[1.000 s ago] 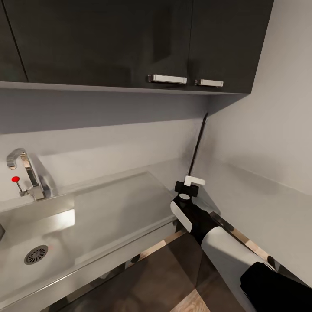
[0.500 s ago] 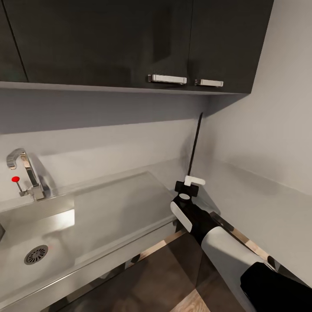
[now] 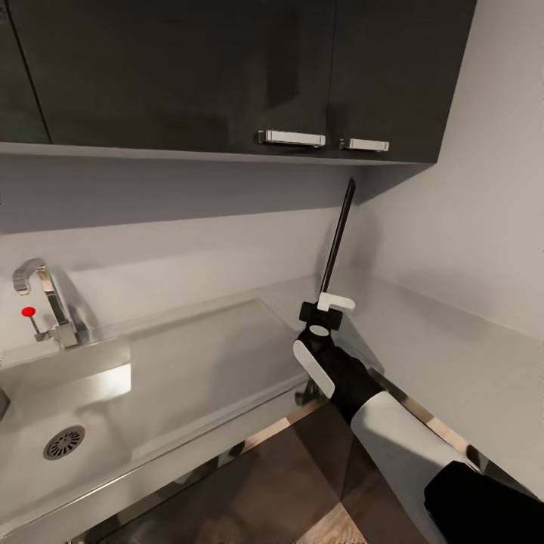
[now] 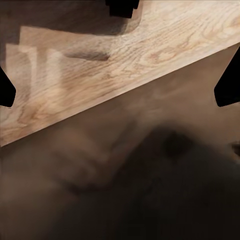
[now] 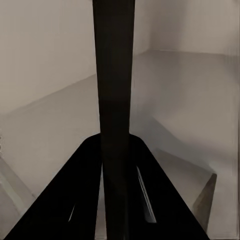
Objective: Pick up the poster from the kitchen countertop and hang it on one of the wall nails in the kitchen.
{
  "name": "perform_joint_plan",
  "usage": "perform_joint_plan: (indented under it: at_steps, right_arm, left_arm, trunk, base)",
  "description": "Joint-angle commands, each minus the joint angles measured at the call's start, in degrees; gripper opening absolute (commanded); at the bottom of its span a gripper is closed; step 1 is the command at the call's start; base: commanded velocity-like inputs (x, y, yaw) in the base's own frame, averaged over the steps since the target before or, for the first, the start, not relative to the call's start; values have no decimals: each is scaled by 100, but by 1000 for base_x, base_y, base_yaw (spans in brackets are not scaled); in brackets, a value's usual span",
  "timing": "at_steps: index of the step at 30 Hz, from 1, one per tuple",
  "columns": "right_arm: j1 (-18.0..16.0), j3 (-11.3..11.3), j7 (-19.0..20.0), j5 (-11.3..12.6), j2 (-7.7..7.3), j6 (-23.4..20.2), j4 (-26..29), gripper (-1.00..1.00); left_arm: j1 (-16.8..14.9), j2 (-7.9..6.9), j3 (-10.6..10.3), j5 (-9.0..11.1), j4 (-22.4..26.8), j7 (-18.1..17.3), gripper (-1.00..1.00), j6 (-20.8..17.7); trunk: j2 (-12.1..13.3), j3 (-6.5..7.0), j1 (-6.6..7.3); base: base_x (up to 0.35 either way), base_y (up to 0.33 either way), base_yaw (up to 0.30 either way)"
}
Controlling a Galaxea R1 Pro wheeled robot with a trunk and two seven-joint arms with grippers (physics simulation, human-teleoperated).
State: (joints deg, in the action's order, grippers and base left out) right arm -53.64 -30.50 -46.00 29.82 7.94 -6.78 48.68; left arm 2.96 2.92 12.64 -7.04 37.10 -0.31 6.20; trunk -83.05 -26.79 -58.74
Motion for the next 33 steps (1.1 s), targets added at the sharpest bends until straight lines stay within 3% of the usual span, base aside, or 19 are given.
perform_joint_plan:
  at_steps: [1, 33]
  right_arm:
    - [-6, -18, -37, 15, -3, -50, 21, -100]
    - [99, -45, -41, 17, -3, -70, 36, -100]
  left_arm:
    - [0, 7, 28, -60, 8, -4, 100, 13]
    - [-3, 7, 28, -60, 8, -4, 100, 13]
  trunk:
    - [-3, -5, 1]
    - [-3, -5, 1]
  base:
    - [-180, 0, 0]
    - [-324, 0, 0]
